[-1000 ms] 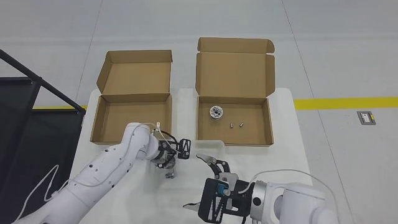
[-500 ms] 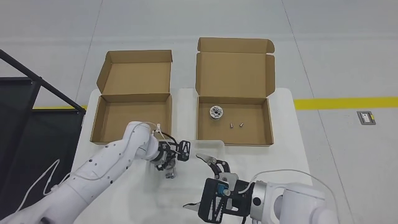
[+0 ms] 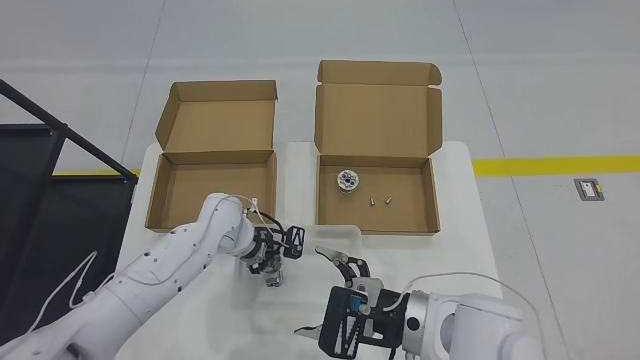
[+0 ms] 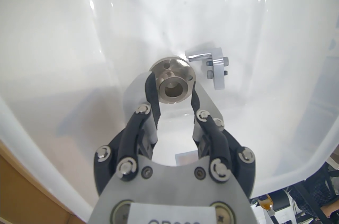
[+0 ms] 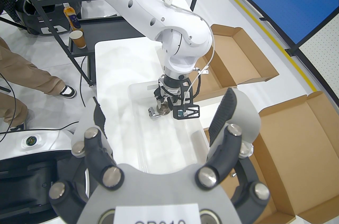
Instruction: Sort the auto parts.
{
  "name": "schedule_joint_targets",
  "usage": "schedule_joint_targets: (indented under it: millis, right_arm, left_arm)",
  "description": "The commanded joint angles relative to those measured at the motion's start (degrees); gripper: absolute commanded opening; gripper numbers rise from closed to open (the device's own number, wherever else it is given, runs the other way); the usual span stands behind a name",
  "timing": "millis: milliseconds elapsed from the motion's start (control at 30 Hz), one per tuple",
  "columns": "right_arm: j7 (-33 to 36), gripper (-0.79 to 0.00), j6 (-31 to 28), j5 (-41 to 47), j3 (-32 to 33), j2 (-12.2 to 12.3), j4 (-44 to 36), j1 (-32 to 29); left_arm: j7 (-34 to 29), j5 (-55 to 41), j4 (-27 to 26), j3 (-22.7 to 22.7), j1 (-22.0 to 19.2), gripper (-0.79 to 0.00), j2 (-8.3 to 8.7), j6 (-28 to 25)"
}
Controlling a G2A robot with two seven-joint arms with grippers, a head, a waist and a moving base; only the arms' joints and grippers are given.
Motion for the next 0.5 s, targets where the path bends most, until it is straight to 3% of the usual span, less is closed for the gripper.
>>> schedule_joint_targets:
  millis: [0,467]
  right_arm:
    - [0.00,0.000,-0.01,0.00,0.00,0.00,0.00,0.00]
    - [0.00,0.000,-0.01,0.00,0.00,0.00,0.00,0.00]
  left_arm:
    - [0.82,0.44,0.23,-0.19,0.18,-0.453,-0.11,0.00]
    - [1.67,2.88,2.12,-0.61,0.65,-0.496,-1.27,0.00]
